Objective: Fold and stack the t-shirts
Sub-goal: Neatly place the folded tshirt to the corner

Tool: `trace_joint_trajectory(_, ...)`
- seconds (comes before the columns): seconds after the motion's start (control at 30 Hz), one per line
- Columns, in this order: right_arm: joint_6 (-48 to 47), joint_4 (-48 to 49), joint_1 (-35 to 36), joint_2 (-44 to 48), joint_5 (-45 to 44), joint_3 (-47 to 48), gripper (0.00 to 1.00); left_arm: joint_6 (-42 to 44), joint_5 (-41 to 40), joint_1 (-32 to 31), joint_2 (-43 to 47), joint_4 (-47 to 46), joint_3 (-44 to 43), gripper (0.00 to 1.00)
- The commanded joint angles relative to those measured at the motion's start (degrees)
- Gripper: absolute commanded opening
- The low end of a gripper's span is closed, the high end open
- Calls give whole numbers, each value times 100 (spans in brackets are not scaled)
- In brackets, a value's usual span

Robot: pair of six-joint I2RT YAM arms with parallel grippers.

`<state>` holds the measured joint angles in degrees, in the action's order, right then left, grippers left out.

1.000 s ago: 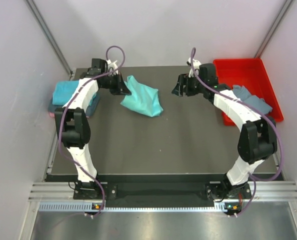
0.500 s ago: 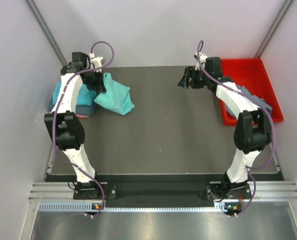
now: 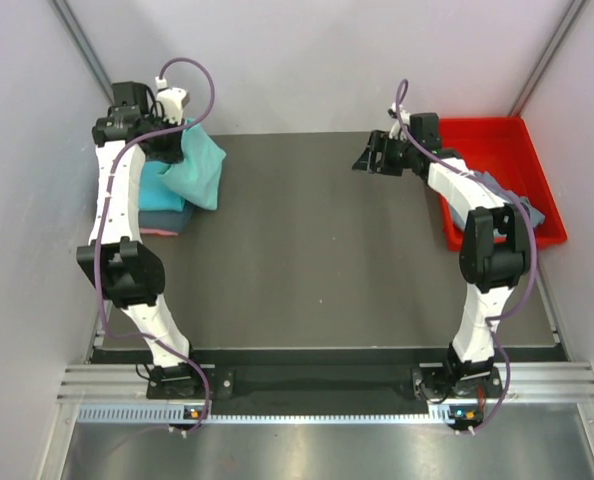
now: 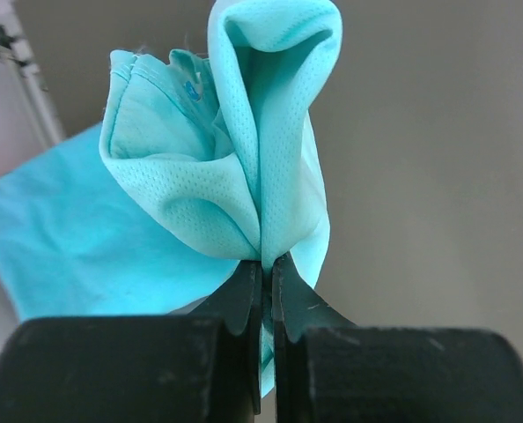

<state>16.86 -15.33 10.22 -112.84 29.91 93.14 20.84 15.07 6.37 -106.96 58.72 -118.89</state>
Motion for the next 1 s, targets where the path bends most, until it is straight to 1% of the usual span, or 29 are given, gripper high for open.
trace_joint_trajectory(0.0, 159, 373, -55, -10, 199, 213, 70, 210, -135, 75, 281, 17, -546, 0)
trace_joint_trajectory(0.27, 133, 443, -55, 77, 208, 38, 71, 219, -171, 285, 368, 43, -802, 0)
trace_joint_trajectory(0.57, 203, 549, -46, 130, 226, -130, 70, 236, -74, 734, 395, 237, -1224, 0)
trace_joint_trajectory(0.87, 326, 654, 7, 43, 296, -174, 70, 280, -285, 866, 597, 281, -882, 0)
trace_joint_trajectory(0.97, 379, 707, 24, -10, 313, -165, 70, 289, -627, 936, 457, 219, -820, 0)
